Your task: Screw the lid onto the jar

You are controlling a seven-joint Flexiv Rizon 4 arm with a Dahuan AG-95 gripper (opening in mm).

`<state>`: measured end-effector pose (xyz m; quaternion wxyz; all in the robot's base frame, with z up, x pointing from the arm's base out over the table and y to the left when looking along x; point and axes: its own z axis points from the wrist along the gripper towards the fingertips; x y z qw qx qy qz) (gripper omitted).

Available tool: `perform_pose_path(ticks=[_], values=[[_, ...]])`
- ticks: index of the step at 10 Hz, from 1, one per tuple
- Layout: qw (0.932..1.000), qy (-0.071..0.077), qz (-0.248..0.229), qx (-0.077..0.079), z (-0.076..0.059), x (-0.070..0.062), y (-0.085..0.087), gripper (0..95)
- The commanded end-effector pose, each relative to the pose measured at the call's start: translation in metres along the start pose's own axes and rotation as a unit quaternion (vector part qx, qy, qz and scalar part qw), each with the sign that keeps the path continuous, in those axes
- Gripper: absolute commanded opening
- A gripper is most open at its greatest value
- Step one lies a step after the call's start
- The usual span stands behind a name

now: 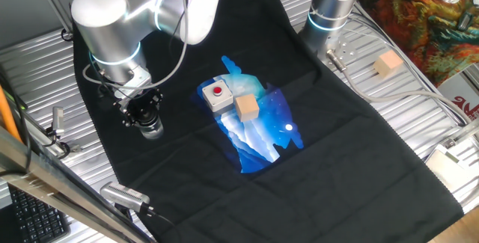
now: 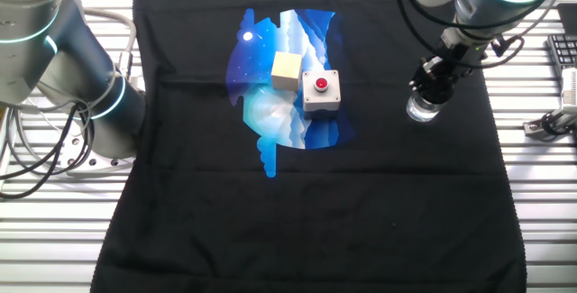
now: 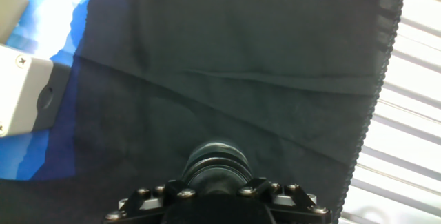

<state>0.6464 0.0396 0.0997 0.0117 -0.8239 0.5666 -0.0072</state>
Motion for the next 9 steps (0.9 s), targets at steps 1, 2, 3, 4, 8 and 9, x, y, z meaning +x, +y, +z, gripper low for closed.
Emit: perform_pose_path(ticks=[1, 2, 3, 4, 8, 9], values=[[1.0000, 0.001, 0.007, 0.001, -0.0001, 0.0006, 0.0003, 0.0], [0.9999, 0.000, 0.012, 0.001, 0.0000, 0.0007, 0.0004, 0.0], [0.9999, -0.001, 0.015, 0.002, -0.0001, 0.0007, 0.0004, 0.0], [0.9998, 0.000, 0.021, 0.003, 0.0000, 0.0008, 0.0005, 0.0], [0.9989, -0.006, 0.047, 0.003, 0.0000, 0.0010, 0.0006, 0.0], [0.9984, -0.007, 0.056, 0.004, 0.0000, 0.0010, 0.0006, 0.0]])
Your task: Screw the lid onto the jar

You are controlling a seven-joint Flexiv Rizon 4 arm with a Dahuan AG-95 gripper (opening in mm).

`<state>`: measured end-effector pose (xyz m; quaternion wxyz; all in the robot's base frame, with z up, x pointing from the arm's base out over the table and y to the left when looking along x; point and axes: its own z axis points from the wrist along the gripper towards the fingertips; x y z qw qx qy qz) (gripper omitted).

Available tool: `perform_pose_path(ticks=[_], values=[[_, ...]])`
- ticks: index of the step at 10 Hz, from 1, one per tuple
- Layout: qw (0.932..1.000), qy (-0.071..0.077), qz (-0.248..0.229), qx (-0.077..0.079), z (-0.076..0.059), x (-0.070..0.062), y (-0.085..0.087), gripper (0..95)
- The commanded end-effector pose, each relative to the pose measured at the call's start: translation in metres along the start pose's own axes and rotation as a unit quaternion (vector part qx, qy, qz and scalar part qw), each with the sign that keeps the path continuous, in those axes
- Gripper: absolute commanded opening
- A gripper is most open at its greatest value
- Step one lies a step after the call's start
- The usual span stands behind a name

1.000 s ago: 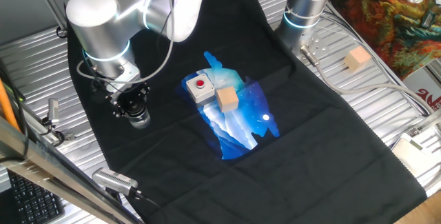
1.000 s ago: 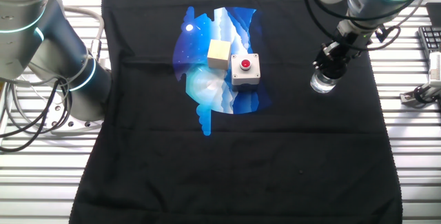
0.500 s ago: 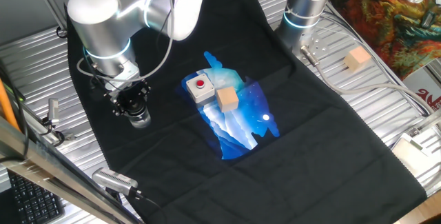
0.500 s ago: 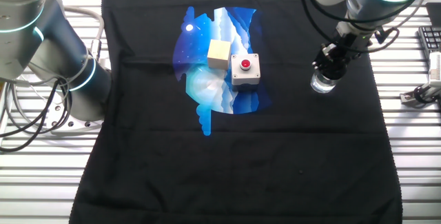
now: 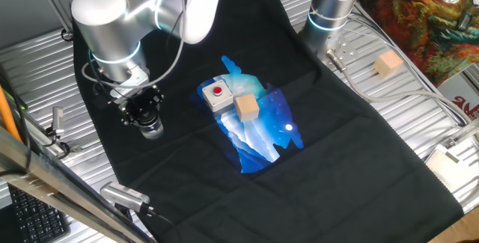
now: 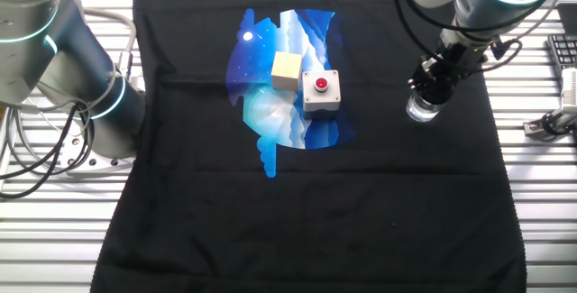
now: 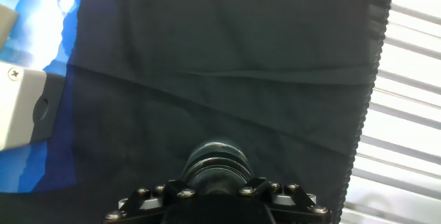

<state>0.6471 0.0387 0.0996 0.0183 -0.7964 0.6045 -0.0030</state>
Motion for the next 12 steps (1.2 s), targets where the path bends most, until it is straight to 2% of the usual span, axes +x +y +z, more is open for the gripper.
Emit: perform_pose_path(ticks=[1, 12], values=[[0.9999, 0.002, 0.015, 0.001, -0.0002, 0.0000, 0.0009, 0.0], [0.9940, 0.002, 0.109, 0.000, -0.0002, 0.0001, 0.0010, 0.0]])
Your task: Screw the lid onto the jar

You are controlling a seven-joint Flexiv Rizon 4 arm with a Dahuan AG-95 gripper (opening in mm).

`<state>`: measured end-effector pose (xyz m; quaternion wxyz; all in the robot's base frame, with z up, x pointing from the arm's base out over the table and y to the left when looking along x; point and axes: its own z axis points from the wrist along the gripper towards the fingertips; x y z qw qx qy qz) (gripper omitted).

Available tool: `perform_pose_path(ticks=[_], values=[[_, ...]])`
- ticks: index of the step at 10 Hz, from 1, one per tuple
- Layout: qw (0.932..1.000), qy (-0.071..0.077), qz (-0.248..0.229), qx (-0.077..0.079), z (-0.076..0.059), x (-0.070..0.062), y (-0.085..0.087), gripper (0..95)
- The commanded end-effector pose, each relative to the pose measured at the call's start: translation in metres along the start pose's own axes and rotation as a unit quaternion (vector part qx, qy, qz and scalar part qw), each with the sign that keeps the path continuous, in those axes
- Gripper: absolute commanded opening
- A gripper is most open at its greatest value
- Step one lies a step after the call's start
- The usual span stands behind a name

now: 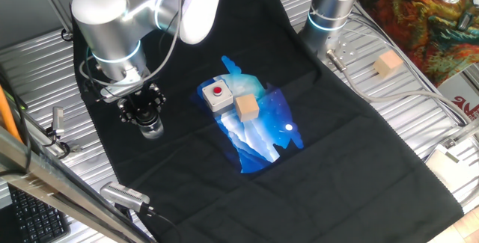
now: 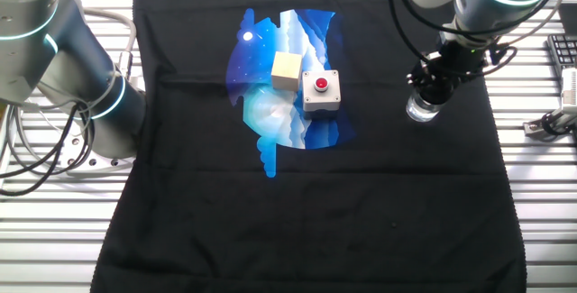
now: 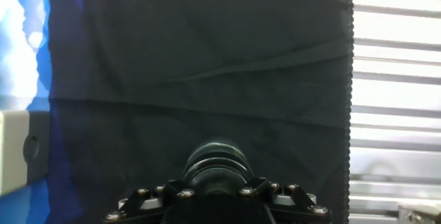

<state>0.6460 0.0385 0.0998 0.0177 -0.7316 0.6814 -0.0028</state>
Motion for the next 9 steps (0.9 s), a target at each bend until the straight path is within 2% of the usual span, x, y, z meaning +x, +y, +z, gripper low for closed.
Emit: perform_pose_path(ticks=[1, 9], values=[[0.9998, 0.000, 0.018, 0.000, 0.0000, 0.0002, -0.0001, 0.0], [0.9966, -0.002, 0.082, 0.000, -0.0001, 0.0003, -0.0001, 0.0]])
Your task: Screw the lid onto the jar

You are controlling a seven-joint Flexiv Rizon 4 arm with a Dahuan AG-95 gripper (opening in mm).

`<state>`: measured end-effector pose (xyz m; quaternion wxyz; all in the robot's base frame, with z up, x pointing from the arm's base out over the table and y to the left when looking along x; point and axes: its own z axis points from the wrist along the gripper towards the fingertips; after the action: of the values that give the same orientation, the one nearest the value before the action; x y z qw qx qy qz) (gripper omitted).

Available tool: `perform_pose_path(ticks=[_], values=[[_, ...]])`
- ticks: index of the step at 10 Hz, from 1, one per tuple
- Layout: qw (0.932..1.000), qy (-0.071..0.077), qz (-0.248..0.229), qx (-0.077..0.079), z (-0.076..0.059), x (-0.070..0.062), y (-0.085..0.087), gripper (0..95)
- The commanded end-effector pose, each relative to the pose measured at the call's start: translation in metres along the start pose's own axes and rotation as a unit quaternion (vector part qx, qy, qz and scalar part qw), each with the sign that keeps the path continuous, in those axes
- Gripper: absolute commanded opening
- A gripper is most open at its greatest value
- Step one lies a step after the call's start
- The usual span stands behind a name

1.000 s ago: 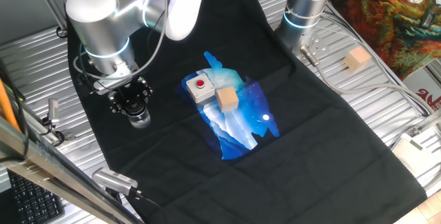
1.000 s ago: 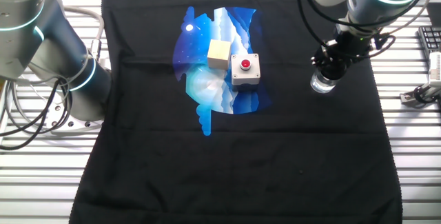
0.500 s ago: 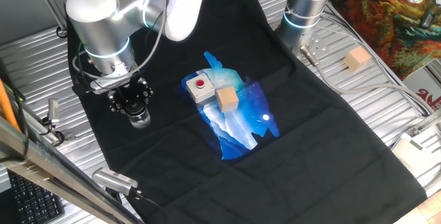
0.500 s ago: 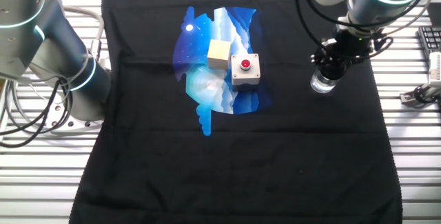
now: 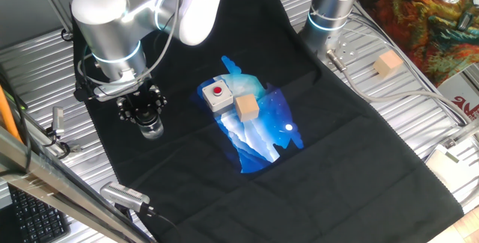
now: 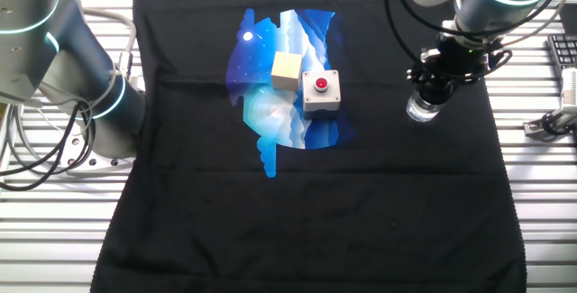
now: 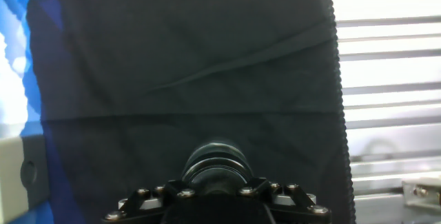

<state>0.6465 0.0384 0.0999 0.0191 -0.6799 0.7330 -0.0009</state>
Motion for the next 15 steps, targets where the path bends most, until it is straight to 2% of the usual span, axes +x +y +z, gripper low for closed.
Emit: perform_pose_path(ticks=[1, 8, 15], values=[[0.9998, -0.001, 0.017, 0.000, -0.0002, 0.0002, 0.0004, 0.0], [0.9969, 0.003, 0.079, 0.001, -0.0003, 0.0005, 0.0004, 0.0], [0.9882, 0.002, 0.153, 0.004, -0.0002, 0.0006, 0.0004, 0.0]])
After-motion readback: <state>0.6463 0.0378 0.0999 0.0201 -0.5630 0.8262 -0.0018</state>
